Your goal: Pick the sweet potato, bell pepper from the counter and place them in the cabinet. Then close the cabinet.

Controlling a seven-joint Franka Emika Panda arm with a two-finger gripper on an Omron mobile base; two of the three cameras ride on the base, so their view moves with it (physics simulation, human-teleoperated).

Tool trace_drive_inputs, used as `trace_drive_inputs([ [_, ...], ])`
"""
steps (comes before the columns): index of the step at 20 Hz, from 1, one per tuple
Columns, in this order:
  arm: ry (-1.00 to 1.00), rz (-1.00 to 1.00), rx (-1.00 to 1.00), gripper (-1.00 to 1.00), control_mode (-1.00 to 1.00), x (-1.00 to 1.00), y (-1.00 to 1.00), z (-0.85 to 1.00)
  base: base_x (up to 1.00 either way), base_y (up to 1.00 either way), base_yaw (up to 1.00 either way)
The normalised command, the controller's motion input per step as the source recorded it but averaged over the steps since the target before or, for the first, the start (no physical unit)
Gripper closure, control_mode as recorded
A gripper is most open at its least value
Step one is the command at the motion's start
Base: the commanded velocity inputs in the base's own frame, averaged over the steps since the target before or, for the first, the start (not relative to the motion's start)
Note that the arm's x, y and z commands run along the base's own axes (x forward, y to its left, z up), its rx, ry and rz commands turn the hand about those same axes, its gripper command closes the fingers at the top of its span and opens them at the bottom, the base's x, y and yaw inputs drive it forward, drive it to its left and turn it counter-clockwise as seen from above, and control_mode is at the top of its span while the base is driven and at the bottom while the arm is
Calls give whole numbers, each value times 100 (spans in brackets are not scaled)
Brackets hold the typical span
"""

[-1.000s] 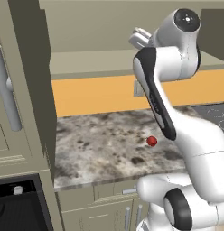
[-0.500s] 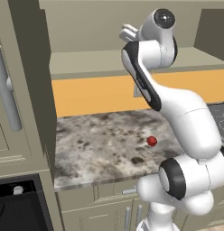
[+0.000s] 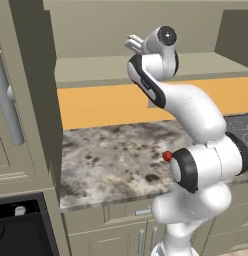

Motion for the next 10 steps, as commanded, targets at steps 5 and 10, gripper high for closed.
trace_drive_inputs([
  [5,-6,0,0,100,-100,75,0,-10,0,0,0],
  [10,-6,0,0,-100,-100,57,2,0,0,0,0],
])
